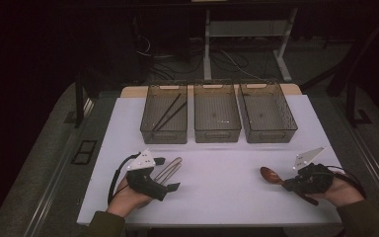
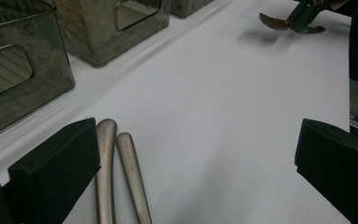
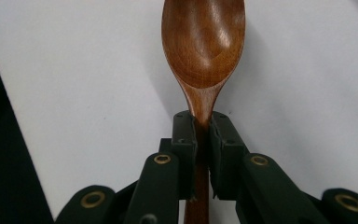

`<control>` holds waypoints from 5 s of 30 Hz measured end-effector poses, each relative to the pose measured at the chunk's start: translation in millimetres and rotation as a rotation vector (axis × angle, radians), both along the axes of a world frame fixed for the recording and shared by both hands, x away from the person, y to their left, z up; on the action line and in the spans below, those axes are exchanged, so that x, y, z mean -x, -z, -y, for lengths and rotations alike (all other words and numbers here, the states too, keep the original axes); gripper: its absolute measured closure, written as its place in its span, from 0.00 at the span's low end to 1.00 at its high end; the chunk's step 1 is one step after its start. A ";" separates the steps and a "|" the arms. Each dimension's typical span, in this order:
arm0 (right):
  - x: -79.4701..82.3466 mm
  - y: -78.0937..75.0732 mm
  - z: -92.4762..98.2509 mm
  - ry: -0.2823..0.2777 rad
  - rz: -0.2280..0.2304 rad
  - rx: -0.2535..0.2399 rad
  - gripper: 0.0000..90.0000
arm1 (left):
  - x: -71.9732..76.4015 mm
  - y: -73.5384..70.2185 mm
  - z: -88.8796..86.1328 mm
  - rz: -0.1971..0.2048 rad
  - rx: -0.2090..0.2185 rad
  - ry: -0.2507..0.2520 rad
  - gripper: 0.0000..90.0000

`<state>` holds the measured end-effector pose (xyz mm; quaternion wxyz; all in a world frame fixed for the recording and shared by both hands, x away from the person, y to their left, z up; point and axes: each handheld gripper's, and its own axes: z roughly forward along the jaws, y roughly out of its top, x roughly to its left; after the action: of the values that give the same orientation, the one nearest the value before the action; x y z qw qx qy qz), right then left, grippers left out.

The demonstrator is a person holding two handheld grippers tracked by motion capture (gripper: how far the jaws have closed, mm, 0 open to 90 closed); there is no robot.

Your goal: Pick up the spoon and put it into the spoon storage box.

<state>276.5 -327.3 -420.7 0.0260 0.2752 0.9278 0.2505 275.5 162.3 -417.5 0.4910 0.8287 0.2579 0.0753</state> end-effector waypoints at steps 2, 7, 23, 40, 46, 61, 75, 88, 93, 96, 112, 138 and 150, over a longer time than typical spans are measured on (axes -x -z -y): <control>-0.4 -0.1 0.8 0.010 0.004 -0.018 0.91 | 0.4 -0.6 0.3 0.004 -0.004 0.003 0.00; -1.6 -2.4 1.6 0.042 0.023 -0.062 0.91 | 1.1 -0.3 2.0 0.010 -0.013 0.010 0.00; -6.7 -16.9 -6.7 0.165 0.068 -0.205 0.91 | 0.8 -0.1 1.0 0.016 -0.009 0.007 0.00; -23.5 -34.9 -12.2 0.253 0.114 -0.325 0.91 | 1.3 -0.9 2.8 0.014 0.006 0.010 0.00; -36.4 -43.2 -20.2 0.265 0.134 -0.367 0.91 | 0.8 0.4 3.1 0.007 0.012 0.005 0.00; -58.6 -57.9 -50.1 0.262 0.179 -0.376 0.91 | 1.2 -0.5 3.2 0.011 0.020 0.001 0.00; -85.1 -74.1 -72.0 0.288 0.202 -0.409 0.91 | 2.7 -1.5 5.3 0.012 0.024 0.007 0.00; -117.1 -92.5 -92.5 0.317 0.218 -0.424 0.91 | 2.6 -1.4 6.8 0.012 0.023 0.012 0.00; -129.7 -99.0 -103.0 0.326 0.230 -0.412 0.91 | 3.1 -2.1 7.2 0.014 0.023 0.015 0.00; -138.6 -99.7 -110.2 0.333 0.229 -0.410 0.91 | 3.3 -2.3 7.7 0.016 0.025 0.018 0.00; -182.1 -92.3 -134.1 0.385 0.240 -0.392 0.91 | 3.0 -2.8 7.7 0.013 0.036 0.020 0.00; -202.1 -44.2 -163.2 0.376 0.160 -0.229 0.91 | 3.5 -2.6 9.1 0.014 0.034 0.036 0.00; -204.4 -31.8 -169.1 0.353 0.116 -0.158 0.81 | 3.1 -2.4 9.2 0.015 0.032 0.038 0.00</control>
<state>480.9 -158.2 -388.9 0.1011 0.4200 0.8396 0.3293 272.4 153.2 -415.1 0.5073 0.8250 0.2396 0.0682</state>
